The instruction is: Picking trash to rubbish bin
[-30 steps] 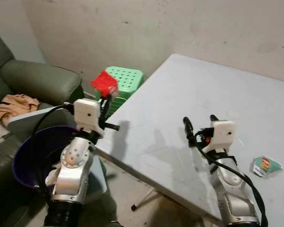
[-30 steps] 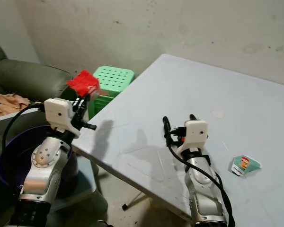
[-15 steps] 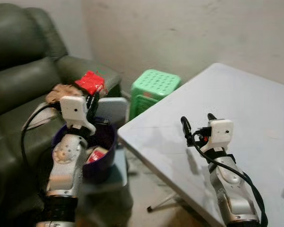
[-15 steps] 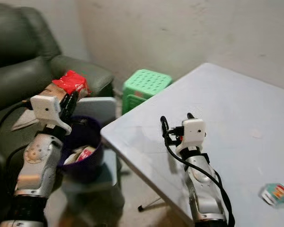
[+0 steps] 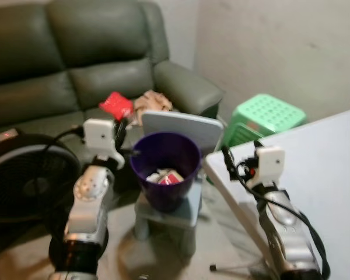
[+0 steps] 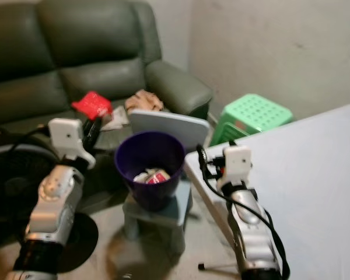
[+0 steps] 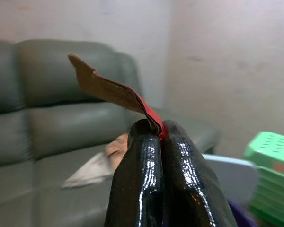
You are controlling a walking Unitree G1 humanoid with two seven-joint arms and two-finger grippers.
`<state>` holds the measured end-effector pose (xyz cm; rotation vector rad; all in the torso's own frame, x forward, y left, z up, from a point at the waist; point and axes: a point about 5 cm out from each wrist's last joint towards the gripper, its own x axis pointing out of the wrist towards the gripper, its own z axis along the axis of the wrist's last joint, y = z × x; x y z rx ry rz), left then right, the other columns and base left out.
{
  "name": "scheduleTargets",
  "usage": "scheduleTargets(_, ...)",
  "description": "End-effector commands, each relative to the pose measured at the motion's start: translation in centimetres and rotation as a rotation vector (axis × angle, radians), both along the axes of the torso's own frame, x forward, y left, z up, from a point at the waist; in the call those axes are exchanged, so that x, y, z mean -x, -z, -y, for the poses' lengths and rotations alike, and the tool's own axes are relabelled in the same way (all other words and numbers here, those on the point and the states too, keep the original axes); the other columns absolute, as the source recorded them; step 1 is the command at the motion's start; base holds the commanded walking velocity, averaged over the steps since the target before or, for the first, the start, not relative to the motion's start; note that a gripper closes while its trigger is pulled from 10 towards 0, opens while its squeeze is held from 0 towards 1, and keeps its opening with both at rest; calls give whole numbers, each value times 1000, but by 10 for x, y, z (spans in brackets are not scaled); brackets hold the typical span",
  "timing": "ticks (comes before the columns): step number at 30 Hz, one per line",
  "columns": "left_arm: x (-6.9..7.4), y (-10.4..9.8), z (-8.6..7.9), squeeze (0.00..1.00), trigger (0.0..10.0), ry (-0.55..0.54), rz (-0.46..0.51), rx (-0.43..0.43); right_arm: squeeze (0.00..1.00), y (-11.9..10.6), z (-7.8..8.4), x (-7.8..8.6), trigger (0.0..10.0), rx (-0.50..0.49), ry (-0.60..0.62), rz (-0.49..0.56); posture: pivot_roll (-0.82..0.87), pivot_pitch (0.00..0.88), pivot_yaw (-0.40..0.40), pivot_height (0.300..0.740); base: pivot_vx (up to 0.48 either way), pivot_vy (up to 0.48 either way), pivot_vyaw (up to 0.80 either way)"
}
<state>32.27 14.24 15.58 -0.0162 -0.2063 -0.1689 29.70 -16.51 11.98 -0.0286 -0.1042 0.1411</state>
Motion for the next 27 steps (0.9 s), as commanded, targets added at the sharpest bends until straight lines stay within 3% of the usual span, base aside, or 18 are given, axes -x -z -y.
scheduleTargets(1, -1, -2, -2, 0, 10000, -1, 4, -19, 0, -4, -7, -2, 10000, -5, -29, 10, 76, 12, -38, 715, 0, 0, 800)
scheduleTargets(4, 0, 1, 1, 0, 10000, 8, -13, -3, 0, -4, -8, -2, 10000, -63, -30, 4, 74, 14, -37, 715, 0, 0, 0)
scheduleTargets(20, 1, 8, 5, 0, 10000, 20, -40, 29, 0, -3, -11, -1, 10000, -61, -62, -3, 70, 13, -42, 715, 0, 0, 0)
scheduleTargets(27, 0, 8, 4, 0, 10000, 23, -41, 24, 0, -2, -11, -1, 10000, -49, -70, -7, 68, 9, -42, 715, 302, 0, 0)
